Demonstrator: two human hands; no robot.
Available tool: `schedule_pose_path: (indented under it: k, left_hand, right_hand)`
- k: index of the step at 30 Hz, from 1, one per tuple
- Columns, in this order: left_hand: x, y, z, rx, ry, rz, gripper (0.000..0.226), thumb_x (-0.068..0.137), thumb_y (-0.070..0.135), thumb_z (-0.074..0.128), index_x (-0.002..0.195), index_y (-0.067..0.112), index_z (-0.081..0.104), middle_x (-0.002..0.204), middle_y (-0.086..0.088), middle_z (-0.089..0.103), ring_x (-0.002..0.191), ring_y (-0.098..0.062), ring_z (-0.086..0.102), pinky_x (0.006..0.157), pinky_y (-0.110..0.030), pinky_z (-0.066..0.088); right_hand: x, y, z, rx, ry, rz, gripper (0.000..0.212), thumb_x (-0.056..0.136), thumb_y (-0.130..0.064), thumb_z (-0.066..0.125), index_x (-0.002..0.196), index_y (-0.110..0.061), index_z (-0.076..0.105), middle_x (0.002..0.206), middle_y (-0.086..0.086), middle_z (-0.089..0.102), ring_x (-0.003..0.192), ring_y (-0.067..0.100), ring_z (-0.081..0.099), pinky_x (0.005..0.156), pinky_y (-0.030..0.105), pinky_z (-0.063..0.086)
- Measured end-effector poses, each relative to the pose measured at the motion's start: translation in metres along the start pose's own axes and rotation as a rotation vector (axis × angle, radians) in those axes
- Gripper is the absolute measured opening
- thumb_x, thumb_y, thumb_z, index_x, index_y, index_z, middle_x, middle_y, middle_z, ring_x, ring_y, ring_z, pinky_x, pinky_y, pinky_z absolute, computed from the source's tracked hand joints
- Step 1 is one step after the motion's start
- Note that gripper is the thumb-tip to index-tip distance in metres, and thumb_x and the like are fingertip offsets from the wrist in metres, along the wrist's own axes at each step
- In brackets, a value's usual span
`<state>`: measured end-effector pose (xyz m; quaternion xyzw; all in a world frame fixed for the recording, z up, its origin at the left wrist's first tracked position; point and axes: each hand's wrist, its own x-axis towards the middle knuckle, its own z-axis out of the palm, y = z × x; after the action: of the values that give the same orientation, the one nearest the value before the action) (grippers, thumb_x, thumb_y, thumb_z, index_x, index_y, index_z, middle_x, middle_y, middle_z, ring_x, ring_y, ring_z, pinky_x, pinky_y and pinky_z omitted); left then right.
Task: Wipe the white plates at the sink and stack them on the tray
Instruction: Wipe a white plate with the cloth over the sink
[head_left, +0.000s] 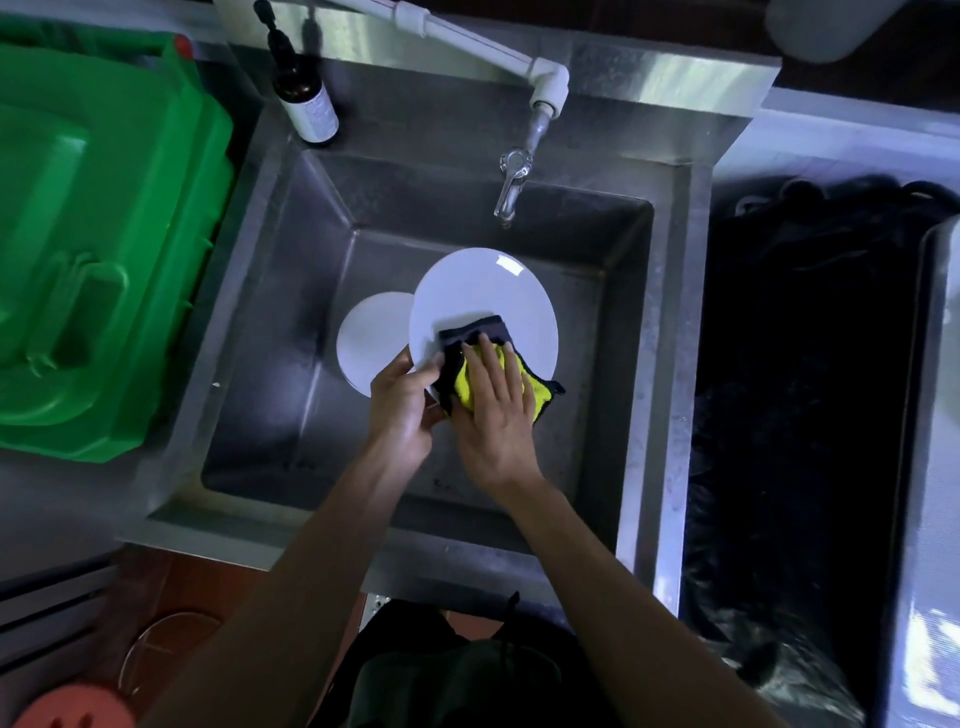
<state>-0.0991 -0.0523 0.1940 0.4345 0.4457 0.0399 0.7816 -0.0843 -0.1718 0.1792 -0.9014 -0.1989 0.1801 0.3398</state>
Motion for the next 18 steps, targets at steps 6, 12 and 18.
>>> schedule_pose_path:
  k: [6,12,18]
  left_hand:
    - [0.003,0.008,-0.003,-0.061,-0.002,-0.002,0.024,0.093,0.007,0.065,0.114,0.016,0.074,0.114,-0.013,0.075,0.101,-0.031,0.073,0.083,-0.051,0.061]
    - [0.002,0.011,-0.006,-0.011,-0.025,-0.005,0.028,0.094,0.005,0.065,0.119,0.015,0.070,0.118,-0.007,0.075,0.108,-0.028,0.072,0.084,-0.054,0.060]
    - [0.003,0.011,-0.016,0.069,-0.093,-0.040,0.027,0.094,0.005,0.065,0.118,0.014,0.070,0.119,-0.007,0.074,0.109,-0.029,0.071,0.080,-0.051,0.061]
  right_hand:
    - [-0.010,0.018,0.002,0.005,0.072,0.115,0.060,0.105,-0.036,0.047,0.159,-0.023,0.024,0.169,-0.004,0.008,0.156,0.022,-0.008,0.125,0.053,0.004]
    - [-0.006,0.025,-0.012,0.170,0.198,0.185,0.072,0.102,-0.019,0.057,0.160,-0.012,0.014,0.168,0.011,0.001,0.155,0.032,-0.001,0.125,0.049,0.009]
    - [0.004,0.048,-0.035,0.380,0.170,0.328,0.078,0.101,-0.022,0.058,0.161,-0.020,0.007,0.164,0.005,0.015,0.151,0.024,0.021,0.119,0.043,0.026]
